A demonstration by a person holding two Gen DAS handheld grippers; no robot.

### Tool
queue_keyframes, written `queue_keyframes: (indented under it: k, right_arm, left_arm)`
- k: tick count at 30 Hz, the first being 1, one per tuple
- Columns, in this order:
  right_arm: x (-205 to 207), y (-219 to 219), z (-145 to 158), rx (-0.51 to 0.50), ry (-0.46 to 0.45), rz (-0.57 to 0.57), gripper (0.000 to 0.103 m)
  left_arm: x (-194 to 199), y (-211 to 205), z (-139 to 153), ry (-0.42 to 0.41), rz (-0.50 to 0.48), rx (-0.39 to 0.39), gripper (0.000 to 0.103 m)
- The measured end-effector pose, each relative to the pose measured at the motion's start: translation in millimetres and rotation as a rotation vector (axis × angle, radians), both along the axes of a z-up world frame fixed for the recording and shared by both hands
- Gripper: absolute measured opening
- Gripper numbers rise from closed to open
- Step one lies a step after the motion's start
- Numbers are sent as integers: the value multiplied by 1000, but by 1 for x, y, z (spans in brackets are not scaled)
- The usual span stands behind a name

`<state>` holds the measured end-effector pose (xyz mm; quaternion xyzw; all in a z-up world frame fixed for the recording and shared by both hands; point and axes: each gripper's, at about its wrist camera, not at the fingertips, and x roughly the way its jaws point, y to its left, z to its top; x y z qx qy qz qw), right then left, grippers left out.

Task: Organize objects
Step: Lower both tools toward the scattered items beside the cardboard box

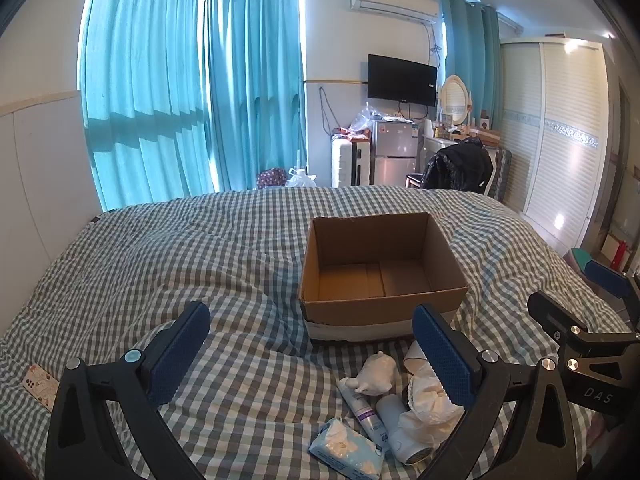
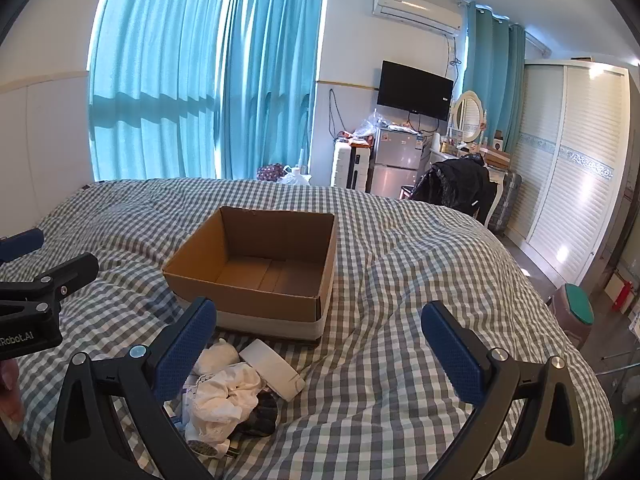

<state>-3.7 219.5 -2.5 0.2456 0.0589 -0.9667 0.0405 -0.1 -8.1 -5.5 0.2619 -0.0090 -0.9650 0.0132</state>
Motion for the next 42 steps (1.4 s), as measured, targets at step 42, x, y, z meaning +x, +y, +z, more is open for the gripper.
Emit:
queue_keyframes:
  k: [42]
  right_arm:
    - [19,-14,8,-23,-68,102,102]
  left_arm:
    - [14,-8,-6,-115,35,-23,103]
